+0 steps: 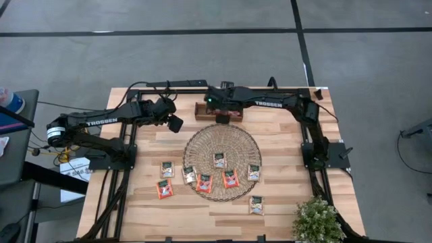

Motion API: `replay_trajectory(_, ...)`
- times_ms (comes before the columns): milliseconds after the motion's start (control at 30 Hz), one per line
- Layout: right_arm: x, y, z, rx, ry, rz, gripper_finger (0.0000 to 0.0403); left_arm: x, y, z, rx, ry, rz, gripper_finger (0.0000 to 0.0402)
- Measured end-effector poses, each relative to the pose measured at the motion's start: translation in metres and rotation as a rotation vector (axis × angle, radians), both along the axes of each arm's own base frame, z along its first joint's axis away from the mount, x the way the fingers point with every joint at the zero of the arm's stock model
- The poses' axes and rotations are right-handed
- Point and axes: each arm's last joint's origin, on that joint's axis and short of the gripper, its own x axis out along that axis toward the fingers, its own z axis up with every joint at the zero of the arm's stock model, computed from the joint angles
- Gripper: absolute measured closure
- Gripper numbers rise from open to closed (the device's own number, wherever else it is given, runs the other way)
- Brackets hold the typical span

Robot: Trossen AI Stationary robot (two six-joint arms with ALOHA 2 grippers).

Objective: Pick & Place Tea
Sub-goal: Put the orange tea bag into the middle section of the wooden organizer

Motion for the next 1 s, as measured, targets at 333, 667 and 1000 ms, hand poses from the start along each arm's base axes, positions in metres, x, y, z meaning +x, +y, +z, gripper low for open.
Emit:
replay_trajectory(333, 0.003, -0.006, -0.022, -0.150, -0.029, -0.045, 0.0403, 0.001, 0.000, 0.001, 0.012, -0.006, 0.005, 0.0179)
replay_trajectory(667, -0.001, -0.007, -0.042, -0.258, 0.035, -0.021, 0.0403, 0.005, 0.002, 0.003, 0.036, -0.052, 0.004, 0.0179)
replay_trajectory(1000, -0.001, -0.002, -0.053, -0.256, 0.030, -0.005, 0.0403, 0.006, 0.003, 0.005, 0.046, -0.075, 0.001, 0.0179)
